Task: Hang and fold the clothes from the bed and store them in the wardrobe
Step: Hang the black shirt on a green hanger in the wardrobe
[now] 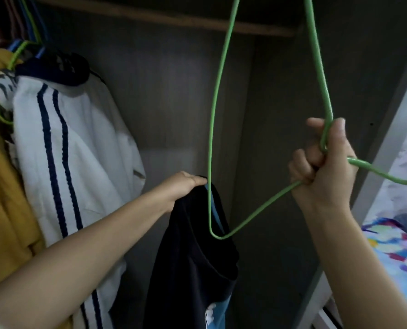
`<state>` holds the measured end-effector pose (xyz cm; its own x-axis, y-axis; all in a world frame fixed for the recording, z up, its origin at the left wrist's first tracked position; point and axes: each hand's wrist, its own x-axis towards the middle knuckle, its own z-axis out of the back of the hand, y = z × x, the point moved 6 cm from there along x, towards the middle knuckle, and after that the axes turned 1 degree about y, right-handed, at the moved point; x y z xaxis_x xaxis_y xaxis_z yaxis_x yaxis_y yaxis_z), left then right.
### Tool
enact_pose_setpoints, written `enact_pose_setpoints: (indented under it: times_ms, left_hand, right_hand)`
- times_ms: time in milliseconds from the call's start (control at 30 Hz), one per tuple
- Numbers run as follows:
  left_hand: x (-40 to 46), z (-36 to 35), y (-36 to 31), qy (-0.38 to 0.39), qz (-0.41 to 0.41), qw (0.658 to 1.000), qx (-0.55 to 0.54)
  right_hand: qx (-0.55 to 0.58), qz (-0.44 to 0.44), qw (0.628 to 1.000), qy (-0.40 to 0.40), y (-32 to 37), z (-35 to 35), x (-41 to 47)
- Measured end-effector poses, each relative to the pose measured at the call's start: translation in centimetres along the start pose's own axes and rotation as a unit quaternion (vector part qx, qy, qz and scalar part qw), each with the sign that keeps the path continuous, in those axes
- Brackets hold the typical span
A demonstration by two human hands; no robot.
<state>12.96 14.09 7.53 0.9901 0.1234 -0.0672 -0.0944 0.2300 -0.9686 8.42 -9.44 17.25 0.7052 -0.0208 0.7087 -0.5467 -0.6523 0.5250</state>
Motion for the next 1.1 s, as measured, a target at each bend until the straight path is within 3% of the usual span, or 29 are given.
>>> enact_pose_setpoints:
  times_ms: [100,167,233,333,400,467,633,700,733,767,833,900,1033,1100]
  left_hand:
    - [-1.2,-0.5,-2.0,0.046,-0.001,0.998,-0.040]
    - [-1.9,0.5,-2.9,0.069,0.012,0.994,-0.081]
    - [-2.1,2.5,-3.0,0.087,0.048,0.985,-0.144]
    - [-2.1,6.6,-2.3,0.059,0.054,0.981,-0.179]
    - [-1.9,8.2,-1.0,0.026,0.045,0.987,-0.155]
    - [-1.7,8.8,0.8,0.010,0.052,0.988,-0.146]
    - [-1.5,9.2,3.2,-0.006,0.093,0.959,-0.266]
    - [-1.3,8.7,2.6,-0.050,0.047,0.980,-0.189]
    - [-1.3,8.4,1.8,-0.088,-0.007,0.992,-0.087]
    - [-1.2,7.8,0.9,-0.131,-0.071,0.988,0.026]
    - [-1.9,6.0,-0.8,-0.198,-0.175,0.946,0.186]
    - [-2.3,4.4,-1.9,-0.221,-0.228,0.919,0.233]
    - [-1.5,2.3,-1.9,-0.194,-0.217,0.925,0.244]
    - [-0.9,2.8,-1.7,-0.193,-0.186,0.928,0.258]
  right_hand:
    - [-0.019,0.020,1.000,-0.012,-1.2,-0.6,-1.8]
    - [-0.040,-0.026,0.998,-0.031,-3.5,0.3,-3.3]
    - [-0.119,-0.092,0.989,0.007,-5.7,1.7,-4.7]
    - [-0.273,-0.209,0.927,0.148,-7.5,3.0,-6.8]
    - [-0.310,-0.265,0.889,0.210,-7.3,2.9,-7.3]
    - [-0.335,-0.302,0.860,0.239,-6.3,2.6,-7.2]
    - [-0.424,-0.410,0.762,0.268,-4.6,3.6,-8.0]
    - [-0.447,-0.465,0.723,0.247,-4.1,4.1,-8.6]
    - [-0.439,-0.471,0.728,0.236,-3.6,3.9,-8.2]
    - [-0.420,-0.462,0.749,0.221,-3.1,3.5,-7.4]
    - [-0.372,-0.443,0.794,0.188,-2.0,2.5,-5.7]
    - [-0.360,-0.446,0.799,0.181,-2.4,1.1,-5.5]
    - [-0.448,-0.487,0.703,0.261,-5.1,-1.0,-7.5]
    - [-0.431,-0.483,0.723,0.241,-4.0,-0.6,-5.7]
